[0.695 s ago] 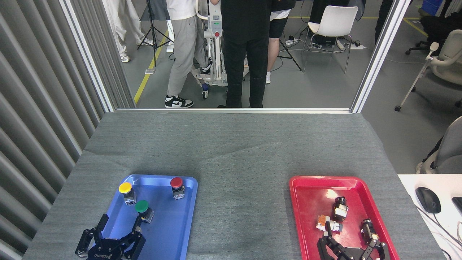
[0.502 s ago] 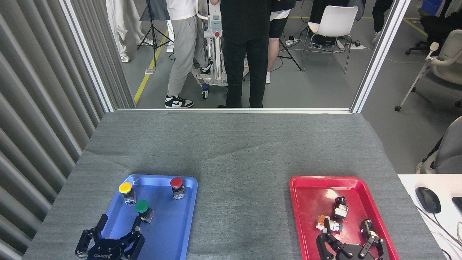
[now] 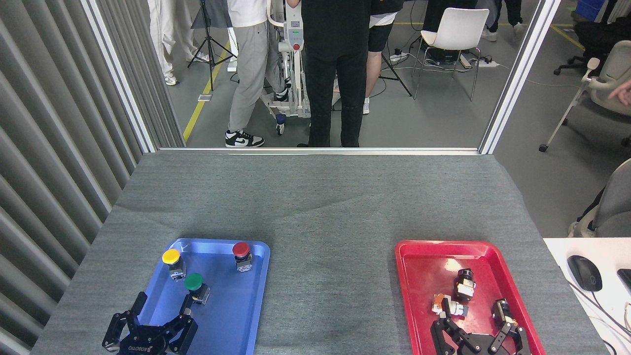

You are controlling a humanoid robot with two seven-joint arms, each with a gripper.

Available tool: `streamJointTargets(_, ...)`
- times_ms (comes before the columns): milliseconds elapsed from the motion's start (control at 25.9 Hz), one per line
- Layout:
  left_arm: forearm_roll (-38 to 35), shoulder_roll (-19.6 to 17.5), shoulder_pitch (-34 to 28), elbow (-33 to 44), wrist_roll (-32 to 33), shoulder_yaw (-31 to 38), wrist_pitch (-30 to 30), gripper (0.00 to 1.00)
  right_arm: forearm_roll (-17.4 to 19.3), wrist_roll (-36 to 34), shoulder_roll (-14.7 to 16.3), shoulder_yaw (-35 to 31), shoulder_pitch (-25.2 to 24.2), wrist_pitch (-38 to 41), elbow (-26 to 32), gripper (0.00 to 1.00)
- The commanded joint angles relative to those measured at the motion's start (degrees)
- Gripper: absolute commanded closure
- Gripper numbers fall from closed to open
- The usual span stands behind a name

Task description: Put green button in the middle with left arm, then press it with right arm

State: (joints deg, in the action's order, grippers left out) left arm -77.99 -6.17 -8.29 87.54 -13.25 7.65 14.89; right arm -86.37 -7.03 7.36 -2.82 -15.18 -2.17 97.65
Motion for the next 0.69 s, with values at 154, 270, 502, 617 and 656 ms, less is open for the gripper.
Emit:
streamJointTargets(154, 0.0, 0.1, 0.2, -0.4, 0.0, -0.2, 0.1, 0.01, -0.1, 0.2, -0.8, -0.1, -0.5, -0.3, 0.9, 0.01)
streamJointTargets(270, 0.0, 0.1, 0.4, -0.5, 0.1, -0.2, 0.1, 0.01, -0.1, 0.2, -0.2, -0.7, -0.4, -0.2, 0.5, 0.00)
streamJointTargets(502, 0.0, 0.2, 0.6, -0.8, 0.1, -0.4, 0.1, 0.01, -0.2, 0.2, -0.7, -0.5, -0.5, -0.2, 0.8, 0.00)
streamJointTargets(617, -0.1, 0.1, 0.6, -1.1, -0.1, -0.4, 0.7, 0.01, -0.3, 0.2, -0.6, -0.5, -0.3, -0.2, 0.8, 0.01)
streamJointTargets(656, -0.1, 0.0, 0.6, -1.1, -0.1, -0.5, 0.7, 0.01, -0.3, 0.2, -0.6, -0.5, -0.2, -0.2, 0.8, 0.00)
